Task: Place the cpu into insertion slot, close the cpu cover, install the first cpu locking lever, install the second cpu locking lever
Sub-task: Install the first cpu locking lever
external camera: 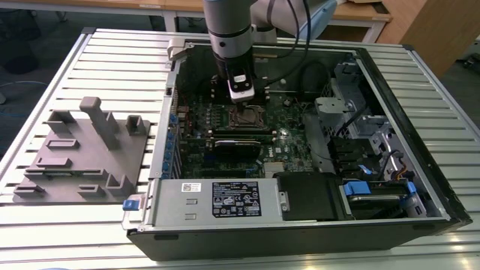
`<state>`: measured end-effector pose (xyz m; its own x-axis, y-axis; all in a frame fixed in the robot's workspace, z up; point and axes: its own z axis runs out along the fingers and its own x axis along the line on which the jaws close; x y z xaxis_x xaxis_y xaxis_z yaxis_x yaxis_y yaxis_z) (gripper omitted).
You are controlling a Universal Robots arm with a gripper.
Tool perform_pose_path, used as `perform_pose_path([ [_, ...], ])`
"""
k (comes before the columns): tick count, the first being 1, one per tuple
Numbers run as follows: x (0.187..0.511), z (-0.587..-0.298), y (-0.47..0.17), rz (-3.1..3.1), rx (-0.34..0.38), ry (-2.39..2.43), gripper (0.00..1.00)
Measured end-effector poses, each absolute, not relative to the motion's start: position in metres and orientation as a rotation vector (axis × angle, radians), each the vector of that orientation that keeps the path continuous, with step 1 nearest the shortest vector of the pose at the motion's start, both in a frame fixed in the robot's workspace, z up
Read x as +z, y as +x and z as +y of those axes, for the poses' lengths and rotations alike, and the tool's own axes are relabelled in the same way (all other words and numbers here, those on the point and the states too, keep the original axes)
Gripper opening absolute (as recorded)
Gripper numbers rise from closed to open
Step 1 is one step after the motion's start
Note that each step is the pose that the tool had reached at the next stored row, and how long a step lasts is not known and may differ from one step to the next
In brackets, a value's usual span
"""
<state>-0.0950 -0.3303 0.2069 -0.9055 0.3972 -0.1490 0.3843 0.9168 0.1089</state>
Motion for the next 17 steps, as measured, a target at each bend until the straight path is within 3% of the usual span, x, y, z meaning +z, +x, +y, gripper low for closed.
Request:
perform_pose_path([
  [17,0.2124,-0.3298,-0.0948,2.919,0.092,0.542,0.10],
])
